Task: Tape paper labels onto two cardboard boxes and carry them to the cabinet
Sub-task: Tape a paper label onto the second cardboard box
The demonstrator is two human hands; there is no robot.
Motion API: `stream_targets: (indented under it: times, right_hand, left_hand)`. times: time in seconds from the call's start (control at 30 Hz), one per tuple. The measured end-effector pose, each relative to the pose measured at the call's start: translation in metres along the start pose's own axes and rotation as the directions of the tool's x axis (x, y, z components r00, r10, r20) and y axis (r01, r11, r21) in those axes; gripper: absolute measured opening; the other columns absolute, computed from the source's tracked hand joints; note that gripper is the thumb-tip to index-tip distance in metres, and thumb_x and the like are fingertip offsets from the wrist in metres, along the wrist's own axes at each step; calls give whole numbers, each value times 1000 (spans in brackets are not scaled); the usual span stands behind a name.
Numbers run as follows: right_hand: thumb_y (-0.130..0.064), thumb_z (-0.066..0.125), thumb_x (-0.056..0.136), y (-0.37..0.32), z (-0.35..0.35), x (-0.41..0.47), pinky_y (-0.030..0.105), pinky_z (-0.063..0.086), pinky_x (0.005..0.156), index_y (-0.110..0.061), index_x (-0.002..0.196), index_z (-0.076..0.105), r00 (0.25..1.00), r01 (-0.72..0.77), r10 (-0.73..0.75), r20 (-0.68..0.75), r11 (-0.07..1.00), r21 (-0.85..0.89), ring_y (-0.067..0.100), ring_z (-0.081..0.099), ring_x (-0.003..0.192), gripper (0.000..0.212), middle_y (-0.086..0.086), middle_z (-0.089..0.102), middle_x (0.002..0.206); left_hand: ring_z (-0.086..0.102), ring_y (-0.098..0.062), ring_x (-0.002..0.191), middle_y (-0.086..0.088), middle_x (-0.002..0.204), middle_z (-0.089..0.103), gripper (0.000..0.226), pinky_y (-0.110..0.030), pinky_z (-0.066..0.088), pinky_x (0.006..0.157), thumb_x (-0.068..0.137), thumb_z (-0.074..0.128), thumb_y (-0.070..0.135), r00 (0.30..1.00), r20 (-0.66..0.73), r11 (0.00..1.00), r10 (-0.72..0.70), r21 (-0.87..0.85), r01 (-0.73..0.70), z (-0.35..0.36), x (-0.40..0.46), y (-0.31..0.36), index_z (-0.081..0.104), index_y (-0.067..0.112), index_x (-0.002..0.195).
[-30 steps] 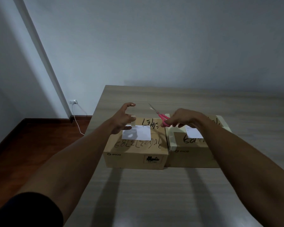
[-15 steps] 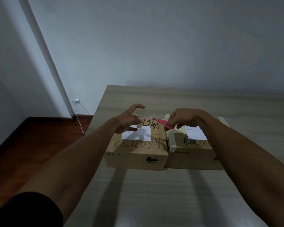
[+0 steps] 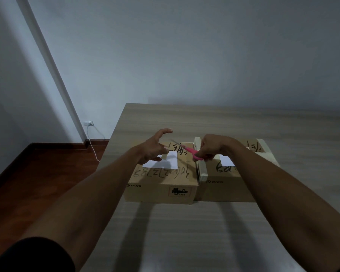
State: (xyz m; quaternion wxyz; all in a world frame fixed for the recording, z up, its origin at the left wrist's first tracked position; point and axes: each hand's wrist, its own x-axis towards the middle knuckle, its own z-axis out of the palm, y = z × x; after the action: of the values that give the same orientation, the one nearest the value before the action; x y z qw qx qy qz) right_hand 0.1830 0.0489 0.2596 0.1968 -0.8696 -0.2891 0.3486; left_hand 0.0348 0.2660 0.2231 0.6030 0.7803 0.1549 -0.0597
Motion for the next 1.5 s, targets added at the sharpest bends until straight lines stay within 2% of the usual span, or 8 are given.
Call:
stream_targets:
  times: [0.17,0.37,0.57,0.87,1.2,1.33,1.4,1.5]
  right_hand:
    - [-12,83,83,-4,37,11,40,65,65,3,85,72,965,-149,187,-184,968,202,22,70,58,18,15,74,73]
    - [-21,86,74,-3,89,19,36,56,60,0,88,72,885,-168,293,-362,926,339,26,66,63,29,16,75,84]
    - [2,71,91,-1,124,25,39,57,54,6,85,62,860,-267,481,-171,709,653,28,68,56,11,19,70,73]
    - [1,71,91,14,142,28,54,63,67,3,77,58,840,-320,514,-172,726,609,34,71,63,19,20,67,68]
    - [-4,53,99,-2,137,23,34,55,68,0,73,57,851,-342,486,-200,801,491,25,68,62,27,14,68,67]
    - [-10,58,90,-31,120,20,34,55,65,-5,80,60,788,-248,303,-536,953,174,30,71,77,12,11,70,86]
    - [-6,55,95,-45,113,23,36,58,65,1,95,68,832,-19,180,-525,954,298,30,71,79,14,13,69,97]
    - [-6,56,98,-67,110,24,32,59,62,-8,122,68,879,242,80,-471,776,583,20,71,83,27,9,69,109]
  left_hand:
    - [56,-31,101,-21,113,57,79,-48,54,87,89,71,0,972,-208,941,112,336,-36,-3,-2,-25,35,36,149]
    - [63,-30,80,-14,88,63,91,-47,56,73,81,79,4,933,-337,869,124,491,62,-18,-9,-57,30,35,152]
    - [62,-26,84,-6,94,59,98,-40,54,71,77,82,4,915,-388,828,108,545,134,-20,-18,-78,28,33,153]
    - [64,-33,97,-12,111,63,102,-51,57,83,76,86,12,926,-372,788,59,587,185,-22,-25,-102,24,37,153]
    - [46,-39,129,-19,145,42,90,-51,47,103,76,85,18,913,-399,875,90,470,119,-28,-19,-106,39,36,150]
    - [43,-46,133,-15,152,34,70,-44,53,97,79,69,-5,921,-368,984,127,163,-70,-28,-16,-78,56,32,137]
    - [36,-30,138,-10,152,33,71,-34,49,100,78,64,-8,924,-348,986,157,109,-127,-26,-17,-59,59,35,134]
    - [32,-24,142,-6,150,40,74,-45,39,113,74,63,-8,925,-319,978,207,77,-192,-23,-17,-36,59,34,135]
